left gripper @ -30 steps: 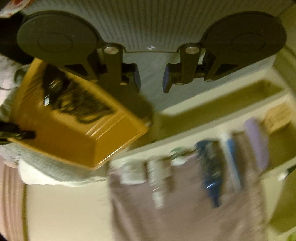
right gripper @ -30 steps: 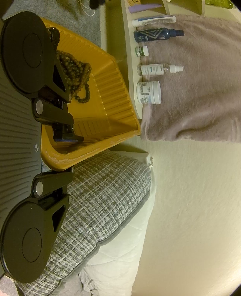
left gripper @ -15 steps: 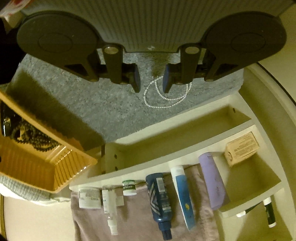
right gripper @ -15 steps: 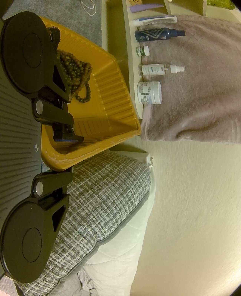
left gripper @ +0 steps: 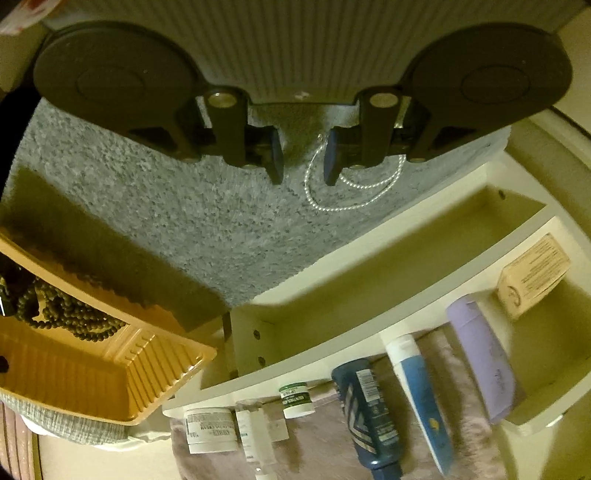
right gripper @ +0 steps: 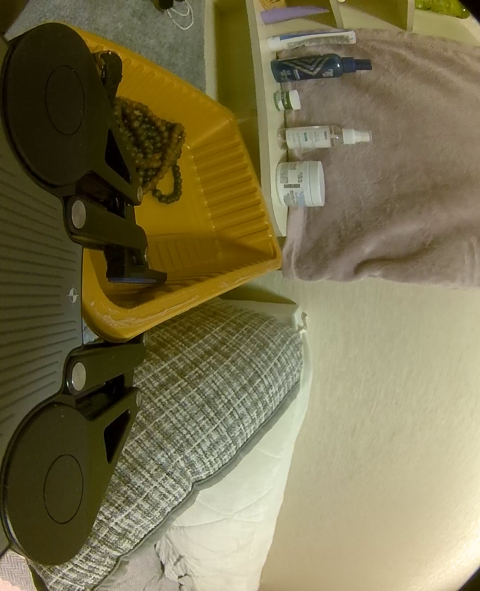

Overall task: Organize jewelry
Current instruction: 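Move the left gripper to the white pearl strand and grasp it, then lift the pearl strand into the orange tray and open the left gripper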

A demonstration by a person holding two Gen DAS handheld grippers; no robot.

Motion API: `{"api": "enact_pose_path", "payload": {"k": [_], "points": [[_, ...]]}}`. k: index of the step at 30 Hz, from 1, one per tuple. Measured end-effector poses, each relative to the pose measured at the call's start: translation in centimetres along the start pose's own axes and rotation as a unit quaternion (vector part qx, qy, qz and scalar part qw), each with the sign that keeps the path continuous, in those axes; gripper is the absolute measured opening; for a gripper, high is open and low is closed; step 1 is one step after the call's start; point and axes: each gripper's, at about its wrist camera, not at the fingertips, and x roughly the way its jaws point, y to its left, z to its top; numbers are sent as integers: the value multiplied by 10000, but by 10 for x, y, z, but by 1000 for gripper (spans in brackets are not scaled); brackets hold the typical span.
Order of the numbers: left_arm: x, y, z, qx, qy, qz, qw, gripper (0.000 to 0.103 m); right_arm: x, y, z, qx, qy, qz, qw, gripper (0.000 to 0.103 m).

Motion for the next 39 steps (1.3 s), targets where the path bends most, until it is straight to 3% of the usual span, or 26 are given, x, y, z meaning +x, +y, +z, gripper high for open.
{"api": "enact_pose_path", "payload": {"k": [9,26,39], "points": [[20,3,3,21,146,-99,9998,6,2,-1,0,6,23,-1,10000,13],[25,1,3,24,223,-143,9996,2,3,-2,0,13,36,-3,10000,13],[-1,1,13,101,-43,-61,9999,2,3,-1,-1,15,26,-2,10000,13]]}}
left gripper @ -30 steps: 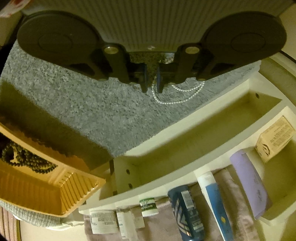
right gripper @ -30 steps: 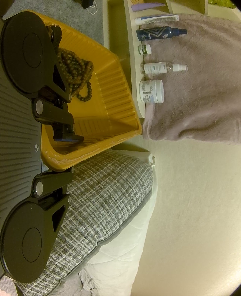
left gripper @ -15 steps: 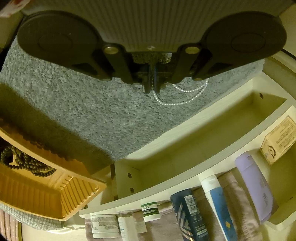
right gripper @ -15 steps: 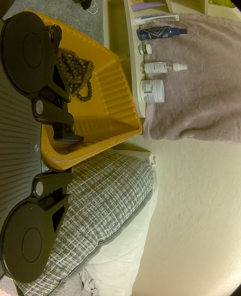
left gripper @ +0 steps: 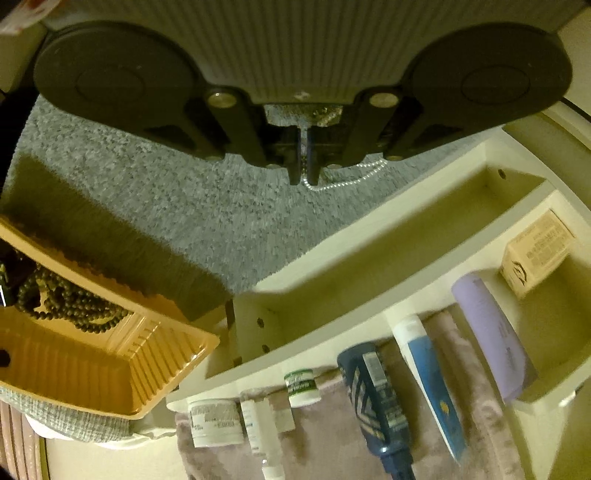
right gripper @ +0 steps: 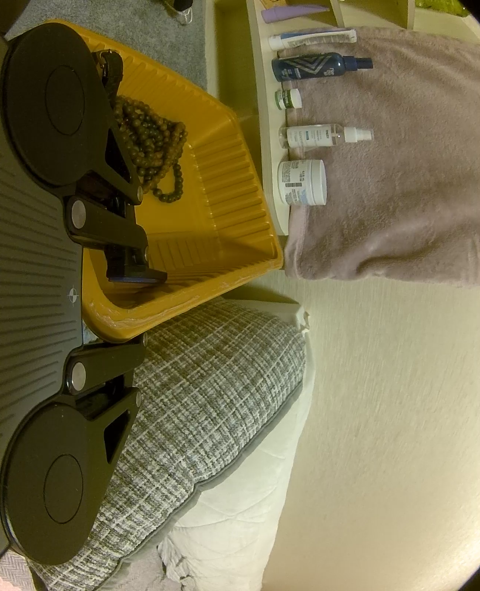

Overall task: Organize jewelry
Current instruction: 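Lift the pearl strand into the orange tray and open the left gripper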

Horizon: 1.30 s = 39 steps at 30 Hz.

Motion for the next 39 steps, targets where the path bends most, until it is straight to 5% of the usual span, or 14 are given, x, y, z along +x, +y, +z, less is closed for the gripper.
{"api": "enact_pose_path", "payload": {"k": [39], "points": [[-95,44,69,-665,-1015,-238,9923,2,-1,4,2,0,-46,-1,10000,12]]}}
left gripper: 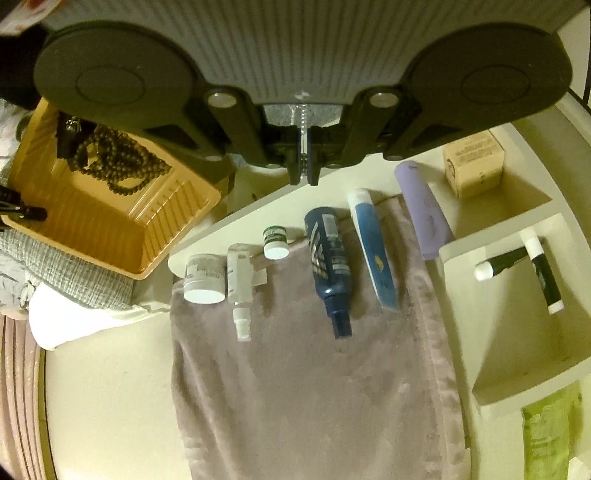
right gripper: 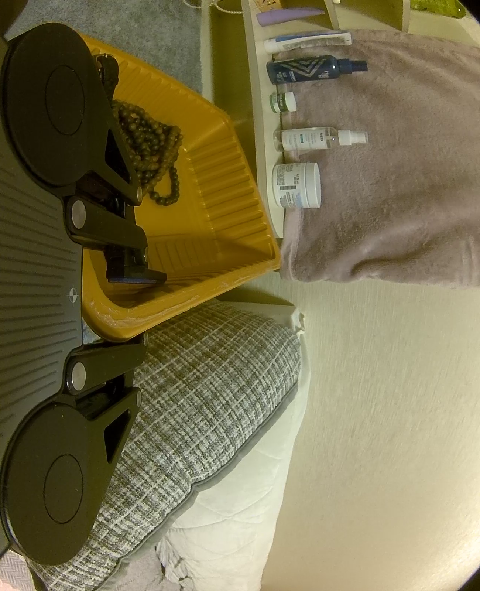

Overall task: Organize jewelry
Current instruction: 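Lift the pearl strand into the orange tray and open the left gripper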

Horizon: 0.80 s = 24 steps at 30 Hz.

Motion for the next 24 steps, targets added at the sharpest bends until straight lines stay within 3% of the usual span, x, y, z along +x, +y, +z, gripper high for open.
{"api": "enact_pose_path", "payload": {"k": [8,24], "points": [[-2,-14,8,6,-54,-199,9998,2,0,0,0,5,0,0,10000,12],[8,-83,40,30,-325,-1178,9925,2,-1,2,2,49,-14,16,10000,12]]}}
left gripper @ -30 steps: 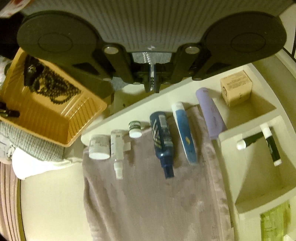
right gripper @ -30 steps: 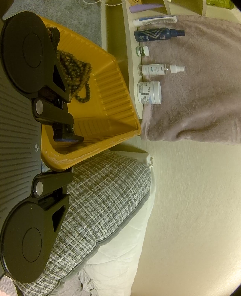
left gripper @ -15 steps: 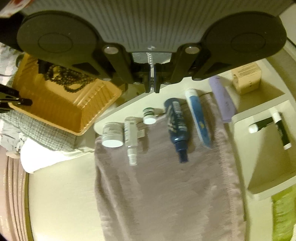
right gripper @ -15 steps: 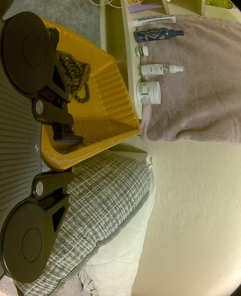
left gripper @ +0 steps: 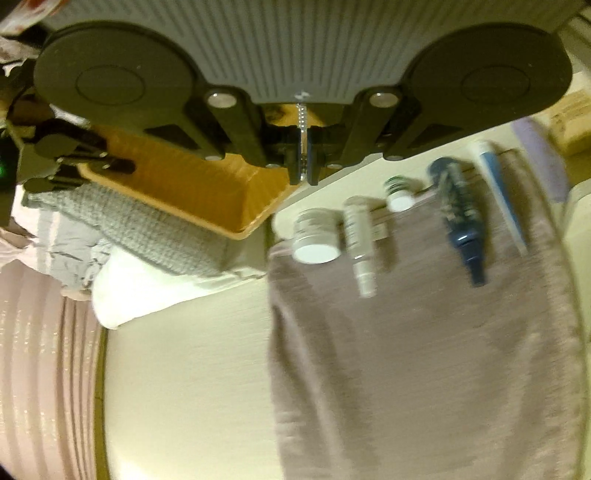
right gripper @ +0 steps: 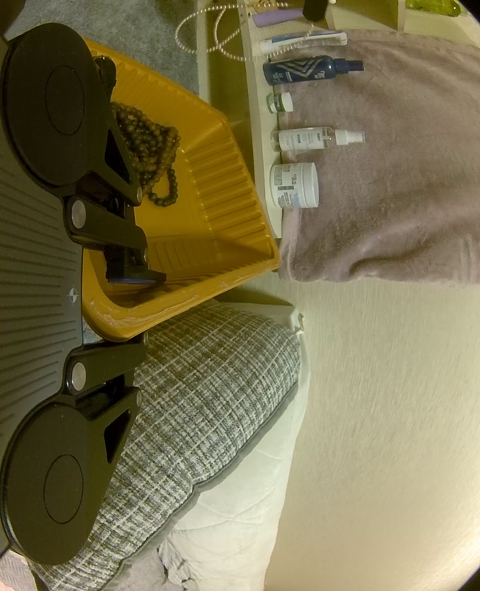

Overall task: Organize jewelry
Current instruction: 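Lift the pearl strand into the orange tray and open the left gripper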

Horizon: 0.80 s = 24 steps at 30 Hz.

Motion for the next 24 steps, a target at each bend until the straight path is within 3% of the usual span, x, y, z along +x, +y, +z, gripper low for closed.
{"api": "enact_pose_path", "payload": {"k": [9,24], "points": [[29,-39,18,87,-52,-459,9989,2,-1,-3,-2,67,-12,32,10000,12],[85,-80,-6,35,547,-814,9952,2,0,-7,-3,170,2,67,9998,12]]}}
